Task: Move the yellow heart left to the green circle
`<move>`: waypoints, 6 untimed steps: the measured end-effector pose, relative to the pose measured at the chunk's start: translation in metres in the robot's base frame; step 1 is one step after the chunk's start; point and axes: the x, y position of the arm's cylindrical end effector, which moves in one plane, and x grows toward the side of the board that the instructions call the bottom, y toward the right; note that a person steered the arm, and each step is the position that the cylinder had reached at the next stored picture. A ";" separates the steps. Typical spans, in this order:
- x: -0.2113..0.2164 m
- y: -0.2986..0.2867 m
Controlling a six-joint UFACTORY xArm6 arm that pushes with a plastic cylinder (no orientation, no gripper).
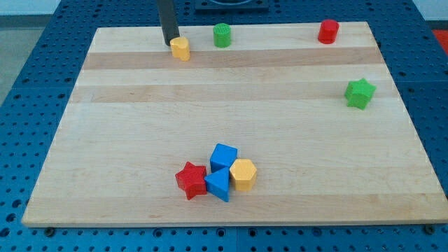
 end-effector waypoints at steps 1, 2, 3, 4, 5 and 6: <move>0.013 -0.025; 0.039 -0.039; 0.045 -0.024; 0.045 0.007; 0.043 0.032; 0.031 0.048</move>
